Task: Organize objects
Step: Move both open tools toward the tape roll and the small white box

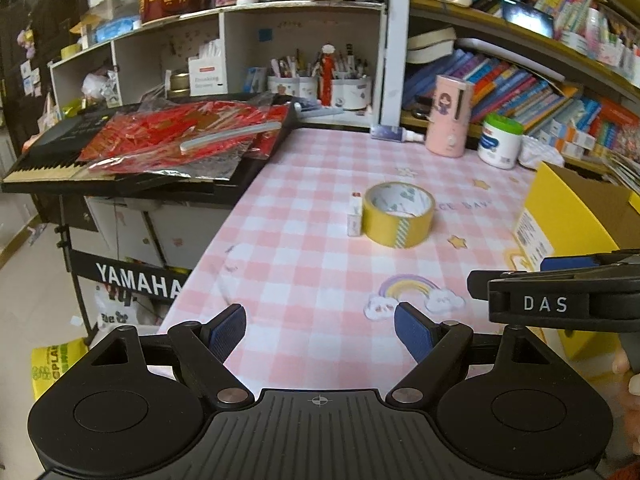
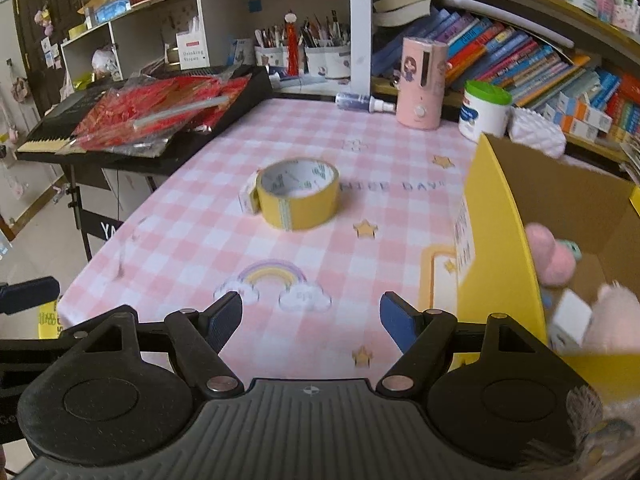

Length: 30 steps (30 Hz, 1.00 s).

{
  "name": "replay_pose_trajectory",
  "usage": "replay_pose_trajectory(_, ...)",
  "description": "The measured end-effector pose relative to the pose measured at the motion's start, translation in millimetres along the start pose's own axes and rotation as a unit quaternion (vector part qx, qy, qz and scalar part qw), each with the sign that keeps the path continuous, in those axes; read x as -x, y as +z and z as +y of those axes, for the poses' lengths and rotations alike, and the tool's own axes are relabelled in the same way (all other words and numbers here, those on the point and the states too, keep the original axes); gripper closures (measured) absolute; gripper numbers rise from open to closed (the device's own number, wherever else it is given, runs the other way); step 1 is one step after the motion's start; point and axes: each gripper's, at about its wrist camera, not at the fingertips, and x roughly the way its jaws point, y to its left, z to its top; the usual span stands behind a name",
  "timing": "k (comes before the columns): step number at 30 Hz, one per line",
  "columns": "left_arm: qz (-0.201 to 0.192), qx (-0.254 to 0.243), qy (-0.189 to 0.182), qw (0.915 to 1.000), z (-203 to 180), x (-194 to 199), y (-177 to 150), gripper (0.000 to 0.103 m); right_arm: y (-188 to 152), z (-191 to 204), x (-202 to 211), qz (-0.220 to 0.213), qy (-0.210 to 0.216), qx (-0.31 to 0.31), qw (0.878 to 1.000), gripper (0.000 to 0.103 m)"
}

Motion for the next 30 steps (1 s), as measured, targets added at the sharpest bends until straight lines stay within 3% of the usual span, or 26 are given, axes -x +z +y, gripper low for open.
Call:
replay_pose_trajectory(14,0.008,0.0,0.021,0.9997,-1.0,-34.2,27.8,0.019,42.6,-11.3,-48.1,0.009,0.018,-0.002,1.0,0.028)
replay_pose_trajectory(21,0.02,0.001,0.032,0.9993,-0.1,-53.4,37.4,0.019,65.4,-3.7,-77.5,0.014,0.038,0.023,0.999,0.015)
replay_pose_trajectory(30,0.041,0.009,0.037,0.9984,3.2,-77.7,43.5,0.019,89.4,9.3,-122.7,0.033,0.033,0.053,0.998,0.011)
